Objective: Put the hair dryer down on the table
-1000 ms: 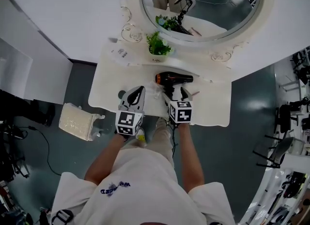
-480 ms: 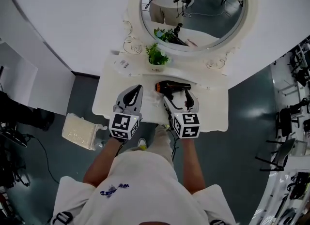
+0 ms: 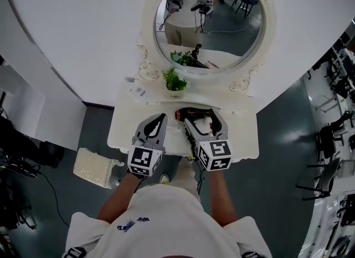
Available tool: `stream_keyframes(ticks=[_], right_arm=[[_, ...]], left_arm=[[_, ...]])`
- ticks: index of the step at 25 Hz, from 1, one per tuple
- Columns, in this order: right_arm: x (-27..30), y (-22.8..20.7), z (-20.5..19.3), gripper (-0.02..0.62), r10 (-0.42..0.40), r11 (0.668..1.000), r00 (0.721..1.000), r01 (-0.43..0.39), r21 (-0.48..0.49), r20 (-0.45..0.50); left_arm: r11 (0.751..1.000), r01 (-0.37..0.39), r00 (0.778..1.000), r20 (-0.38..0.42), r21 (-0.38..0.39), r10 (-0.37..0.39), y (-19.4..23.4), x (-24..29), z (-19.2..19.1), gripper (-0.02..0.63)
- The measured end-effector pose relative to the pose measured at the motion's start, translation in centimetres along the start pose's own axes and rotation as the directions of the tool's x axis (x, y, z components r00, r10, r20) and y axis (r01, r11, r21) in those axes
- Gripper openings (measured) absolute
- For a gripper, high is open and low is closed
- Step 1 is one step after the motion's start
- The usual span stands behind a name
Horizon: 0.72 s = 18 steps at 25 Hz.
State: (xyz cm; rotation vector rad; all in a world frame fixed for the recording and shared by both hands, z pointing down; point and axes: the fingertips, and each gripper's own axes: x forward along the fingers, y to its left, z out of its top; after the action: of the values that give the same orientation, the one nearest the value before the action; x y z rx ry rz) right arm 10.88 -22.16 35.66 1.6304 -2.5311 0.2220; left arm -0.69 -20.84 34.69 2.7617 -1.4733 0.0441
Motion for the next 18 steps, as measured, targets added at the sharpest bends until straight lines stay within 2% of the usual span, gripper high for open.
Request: stream_keyframes(ticks=[10, 14, 18], right_arm=[[-0.6, 2.0, 3.3, 0.399, 0.024, 0.999, 0.998, -0.022, -0.041, 0.060], [-1.0, 2.5, 4.4, 0.396, 0.029, 0.998, 0.996, -0.024, -0.061, 0.082], [-1.5, 2.7, 4.7, 0.383, 0.021, 0.998, 0.994, -0.014, -0.063, 0.107]], left_arm=[[0.999, -0.051, 0.996, 0.070, 0.002, 0.051, 2.0, -1.8, 3.0, 0.009], [0.999, -0.054, 0.994, 0.092, 0.002, 0.053, 1.9, -2.0, 4.1, 0.009], [0.999, -0.046, 0.995, 0.091, -0.007, 0.047, 1.3, -2.2, 3.7, 0.009]])
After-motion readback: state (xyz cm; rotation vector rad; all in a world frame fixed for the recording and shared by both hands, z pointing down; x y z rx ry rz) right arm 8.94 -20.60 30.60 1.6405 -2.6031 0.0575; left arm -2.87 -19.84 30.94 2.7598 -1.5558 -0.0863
